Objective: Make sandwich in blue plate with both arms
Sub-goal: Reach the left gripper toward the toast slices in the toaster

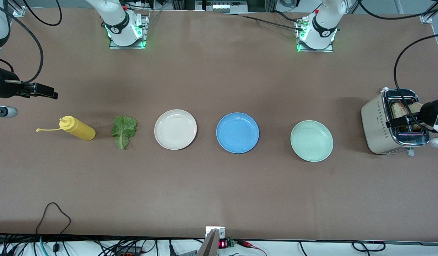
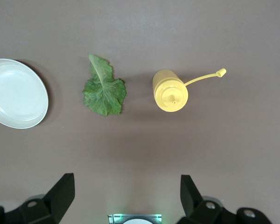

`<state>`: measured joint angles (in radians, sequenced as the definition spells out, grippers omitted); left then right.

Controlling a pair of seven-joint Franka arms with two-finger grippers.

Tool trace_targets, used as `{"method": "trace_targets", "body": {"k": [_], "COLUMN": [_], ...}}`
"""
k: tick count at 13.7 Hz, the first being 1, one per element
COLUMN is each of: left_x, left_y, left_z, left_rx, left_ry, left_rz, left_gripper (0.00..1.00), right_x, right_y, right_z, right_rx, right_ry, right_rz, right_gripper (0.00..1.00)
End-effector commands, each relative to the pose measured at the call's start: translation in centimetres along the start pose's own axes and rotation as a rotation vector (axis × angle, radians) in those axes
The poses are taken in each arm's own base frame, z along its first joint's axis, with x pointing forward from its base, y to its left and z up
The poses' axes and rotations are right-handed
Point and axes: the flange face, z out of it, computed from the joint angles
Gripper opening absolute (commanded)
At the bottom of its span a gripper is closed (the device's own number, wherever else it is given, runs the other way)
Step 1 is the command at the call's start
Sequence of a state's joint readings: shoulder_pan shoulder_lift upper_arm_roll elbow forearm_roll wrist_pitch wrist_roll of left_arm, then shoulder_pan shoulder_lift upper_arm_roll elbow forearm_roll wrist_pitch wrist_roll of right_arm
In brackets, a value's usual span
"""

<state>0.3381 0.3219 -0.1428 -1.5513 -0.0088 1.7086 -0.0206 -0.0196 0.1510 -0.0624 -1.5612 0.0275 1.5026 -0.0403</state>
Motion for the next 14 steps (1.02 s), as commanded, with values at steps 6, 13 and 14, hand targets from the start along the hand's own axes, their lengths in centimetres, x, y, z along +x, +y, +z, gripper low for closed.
{"method": "trace_targets", "body": {"k": [6,13,14], "left_x": [2.0,0.6,0.5], "left_y": [-7.8,-9.4,-9.3], "left_z": [4.6,8.2,8.2], "left_rx": [-0.046,-0.069,-0.072], "left_ry": [-0.08,-0.169,-0.178], "left_rz": [0.146,0.158,0.158], "left_gripper": [1.0,1.0,1.0], "right_x": [-0.3,-0.3,-0.3], "right_y": [-0.2,-0.5,-0.5], "right_z": [0.2,0.3,0.3], "right_rx": [0.004,0.006,0.006], "right_ry": [-0.019,-0.022,-0.022], "right_rz": [-0.007,-0.005,-0.004], "right_gripper": [1.0,1.0,1.0]}}
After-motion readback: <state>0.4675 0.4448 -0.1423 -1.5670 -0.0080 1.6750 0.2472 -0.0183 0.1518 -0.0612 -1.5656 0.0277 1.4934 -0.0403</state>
